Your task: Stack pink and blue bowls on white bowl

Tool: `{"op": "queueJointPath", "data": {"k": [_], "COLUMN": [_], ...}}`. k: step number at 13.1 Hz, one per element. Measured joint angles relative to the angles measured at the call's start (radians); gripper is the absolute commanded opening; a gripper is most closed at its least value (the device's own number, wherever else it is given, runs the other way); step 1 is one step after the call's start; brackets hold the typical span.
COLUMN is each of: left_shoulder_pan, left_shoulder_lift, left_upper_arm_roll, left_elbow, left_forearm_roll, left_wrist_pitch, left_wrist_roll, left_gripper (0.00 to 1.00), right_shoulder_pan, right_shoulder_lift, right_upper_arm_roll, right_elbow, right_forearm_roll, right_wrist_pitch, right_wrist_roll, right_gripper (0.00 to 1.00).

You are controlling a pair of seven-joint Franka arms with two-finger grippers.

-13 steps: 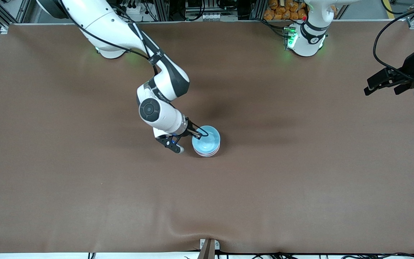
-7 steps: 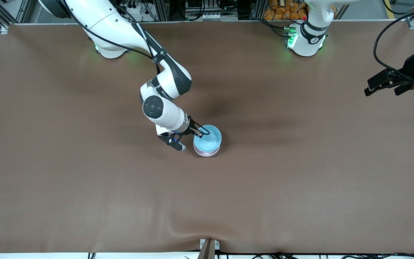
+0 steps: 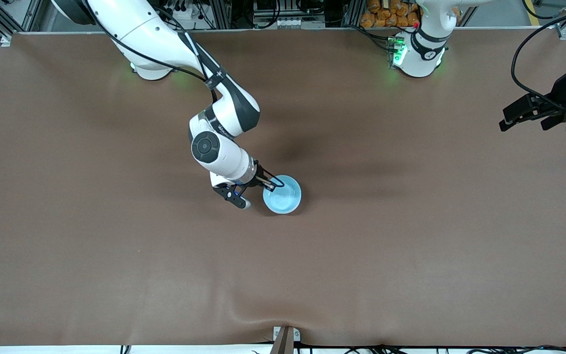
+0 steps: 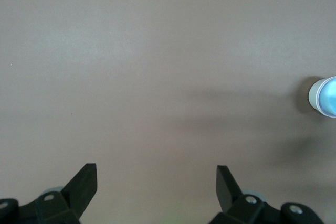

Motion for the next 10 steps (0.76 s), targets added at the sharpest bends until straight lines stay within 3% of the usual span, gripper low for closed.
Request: {"op": "queueJointPath", "data": {"k": [6, 10], "left_shoulder_pan": [-0.005, -0.007], "left_shoulder_lift": [0.004, 0.005], "left_upper_arm_roll": [-0.002, -0.003], "left_elbow": [0.000, 0.007], "left_forearm_roll": [0.000, 0.000], "left_wrist_pitch": [-0.001, -0.001], "left_wrist_roll": [0.000, 0.000], "left_gripper": [1.00, 1.00], "right_shoulder_pan": [-0.033, -0.230], "right_shoulder_lift": [-0.041, -0.194], "right_upper_arm_roll": [-0.017, -0.027], "right_elbow": [0.017, 0.027], "right_forearm_roll": [-0.009, -0.028], "right_wrist_pitch": [-0.020, -0.299], "right_wrist_roll": [-0.020, -0.332], "right_gripper": [1.00, 1.00]}}
